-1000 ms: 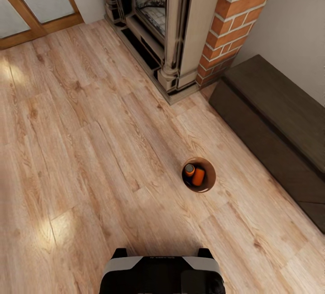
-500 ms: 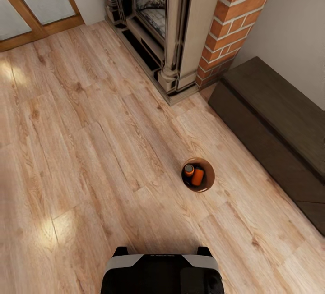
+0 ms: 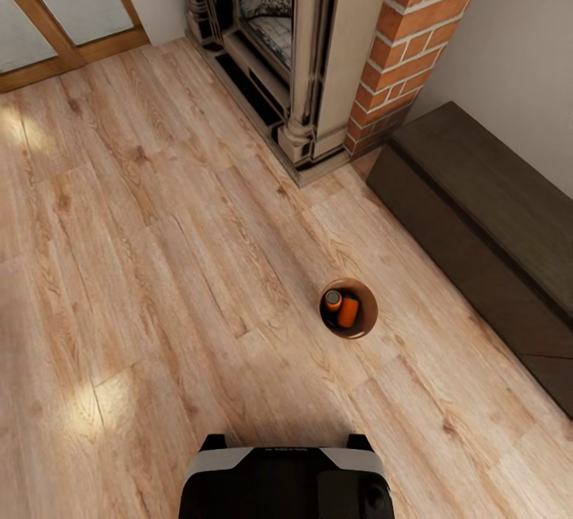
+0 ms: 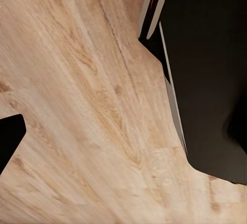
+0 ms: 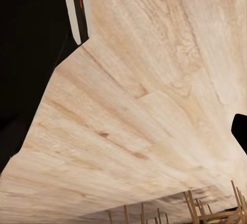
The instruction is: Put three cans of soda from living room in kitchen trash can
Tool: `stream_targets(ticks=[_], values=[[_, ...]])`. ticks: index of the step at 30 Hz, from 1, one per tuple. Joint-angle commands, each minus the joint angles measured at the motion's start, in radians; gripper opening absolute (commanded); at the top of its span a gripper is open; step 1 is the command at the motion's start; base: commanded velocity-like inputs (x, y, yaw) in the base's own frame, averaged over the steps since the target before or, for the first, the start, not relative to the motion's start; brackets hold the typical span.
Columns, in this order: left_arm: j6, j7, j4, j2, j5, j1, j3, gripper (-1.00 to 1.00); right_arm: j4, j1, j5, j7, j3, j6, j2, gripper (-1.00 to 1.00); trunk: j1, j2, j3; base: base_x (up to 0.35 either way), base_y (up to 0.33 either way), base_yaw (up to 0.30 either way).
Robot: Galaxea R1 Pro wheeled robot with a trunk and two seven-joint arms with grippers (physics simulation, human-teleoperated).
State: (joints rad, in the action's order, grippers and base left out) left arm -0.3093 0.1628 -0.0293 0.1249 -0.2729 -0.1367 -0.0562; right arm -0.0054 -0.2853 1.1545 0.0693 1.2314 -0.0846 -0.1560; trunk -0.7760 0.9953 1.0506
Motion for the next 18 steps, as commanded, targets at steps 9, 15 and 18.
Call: stream_targets(ticks=[9,15,18], values=[[0.002,-0.004,-0.001,-0.003,0.002,-0.001,0.003,1.0,-0.008,0.0,0.0,-0.001,0.045,-0.008,0.001,1.0,0.0,0.0,0.0,0.0,0.0,0.0],[0.005,-0.005,0.0,-0.006,0.003,-0.001,0.003,1.0,-0.002,0.0,0.014,0.0,0.056,-0.009,0.002,1.0,0.0,0.0,0.0,0.0,0.0,0.0],[0.005,-0.005,0.0,-0.005,0.003,-0.001,0.003,1.0,0.001,0.0,0.009,0.0,0.057,-0.009,0.008,1.0,0.0,0.0,0.0,0.0,0.0,0.0]])
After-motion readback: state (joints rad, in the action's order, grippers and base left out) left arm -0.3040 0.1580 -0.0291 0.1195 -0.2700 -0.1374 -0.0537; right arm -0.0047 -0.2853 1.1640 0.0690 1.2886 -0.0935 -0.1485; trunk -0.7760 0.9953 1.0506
